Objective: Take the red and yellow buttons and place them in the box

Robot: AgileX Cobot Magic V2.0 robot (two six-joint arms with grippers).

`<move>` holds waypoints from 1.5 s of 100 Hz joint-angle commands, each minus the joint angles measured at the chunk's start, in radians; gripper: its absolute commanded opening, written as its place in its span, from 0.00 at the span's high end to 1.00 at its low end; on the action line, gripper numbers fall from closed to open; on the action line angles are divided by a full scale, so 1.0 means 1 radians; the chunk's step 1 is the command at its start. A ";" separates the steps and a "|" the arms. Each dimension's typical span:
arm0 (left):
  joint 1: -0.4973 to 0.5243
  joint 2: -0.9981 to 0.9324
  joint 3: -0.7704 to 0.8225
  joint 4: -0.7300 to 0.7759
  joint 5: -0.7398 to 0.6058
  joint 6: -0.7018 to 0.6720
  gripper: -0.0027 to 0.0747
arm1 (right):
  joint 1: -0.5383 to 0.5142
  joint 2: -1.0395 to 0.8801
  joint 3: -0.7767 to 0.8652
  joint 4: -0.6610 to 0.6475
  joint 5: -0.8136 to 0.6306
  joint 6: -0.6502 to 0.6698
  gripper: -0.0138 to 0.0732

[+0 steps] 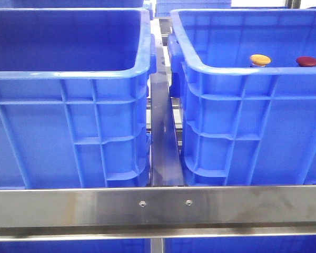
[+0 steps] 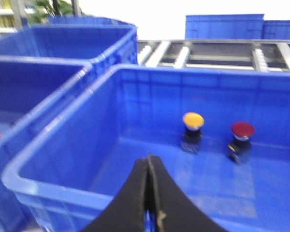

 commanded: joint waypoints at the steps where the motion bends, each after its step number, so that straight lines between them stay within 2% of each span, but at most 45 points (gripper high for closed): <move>1: 0.001 -0.030 0.052 -0.008 -0.072 -0.008 0.99 | -0.003 -0.004 -0.023 -0.299 -0.037 0.296 0.92; 8: 0.001 -0.030 0.052 -0.008 -0.072 -0.008 0.99 | -0.003 -0.018 -0.010 -0.523 -0.071 0.528 0.92; 17: 0.001 -0.030 0.052 -0.008 -0.072 -0.008 0.99 | -0.014 -0.045 0.044 -0.735 -0.178 0.760 0.92; 22: 0.001 -0.030 0.052 -0.008 -0.072 -0.008 0.99 | -0.029 -0.065 0.081 -0.834 -0.242 0.852 0.92; 31: 0.001 -0.030 0.052 -0.008 -0.072 -0.008 0.99 | -0.058 -0.106 0.154 -0.928 -0.307 0.932 0.92; 51: 0.001 -0.030 0.052 -0.008 -0.072 -0.008 0.99 | -0.158 -0.202 0.288 -0.957 -0.370 0.947 0.92; 57: 0.001 -0.030 0.052 -0.008 -0.072 -0.008 0.99 | -0.175 -0.251 0.284 -0.977 -0.304 0.947 0.92; 74: 0.001 -0.030 0.052 -0.008 -0.069 -0.008 0.99 | -0.172 -0.280 0.285 -0.979 -0.250 0.947 0.92; 150: 0.001 -0.030 0.052 -0.008 -0.069 -0.008 0.99 | -0.172 -0.280 0.284 -0.979 -0.266 0.946 0.92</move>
